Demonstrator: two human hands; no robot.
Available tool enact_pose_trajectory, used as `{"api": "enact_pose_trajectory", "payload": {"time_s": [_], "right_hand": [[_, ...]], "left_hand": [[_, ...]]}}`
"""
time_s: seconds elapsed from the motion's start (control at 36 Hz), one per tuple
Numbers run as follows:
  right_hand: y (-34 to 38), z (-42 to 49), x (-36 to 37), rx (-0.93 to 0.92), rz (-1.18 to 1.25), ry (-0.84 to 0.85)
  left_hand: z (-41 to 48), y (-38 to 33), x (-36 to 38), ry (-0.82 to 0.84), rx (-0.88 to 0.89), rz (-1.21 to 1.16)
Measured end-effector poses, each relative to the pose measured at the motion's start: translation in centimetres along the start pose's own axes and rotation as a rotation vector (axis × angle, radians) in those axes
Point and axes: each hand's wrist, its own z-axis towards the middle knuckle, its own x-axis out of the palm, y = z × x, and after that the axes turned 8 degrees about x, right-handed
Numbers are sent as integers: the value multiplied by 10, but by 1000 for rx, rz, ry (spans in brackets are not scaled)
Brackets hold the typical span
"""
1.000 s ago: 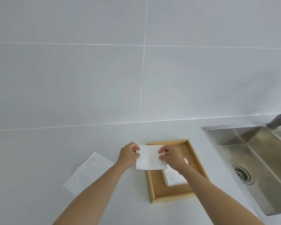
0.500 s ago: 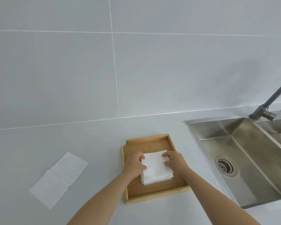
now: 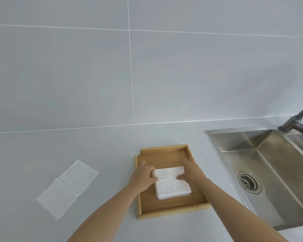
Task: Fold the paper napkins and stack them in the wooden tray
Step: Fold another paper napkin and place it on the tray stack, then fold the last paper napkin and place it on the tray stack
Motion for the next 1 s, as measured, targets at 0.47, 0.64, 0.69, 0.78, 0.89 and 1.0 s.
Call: {"api": "enact_pose_trajectory", "payload": {"time_s": [0.47, 0.64, 0.69, 0.78, 0.89, 1.0], "right_hand": [[130, -40, -3, -229, -129, -170], [177, -48, 23, -270, -177, -119], [192, -51, 34, -284, -192, -101], [212, -53, 50, -293, -225, -71], [234, -55, 71, -297, -246, -38], [251, -55, 91, -285, -245, -1]], "left_hand": [[-35, 63, -112, -215, 138, 593], [-59, 106, -137, -231, 144, 604], [-67, 120, -144, -193, 115, 591], [-78, 140, -156, -125, 54, 594], [-86, 165, -168, -57, 3, 621], [-90, 188, -174, -15, -21, 603]]}}
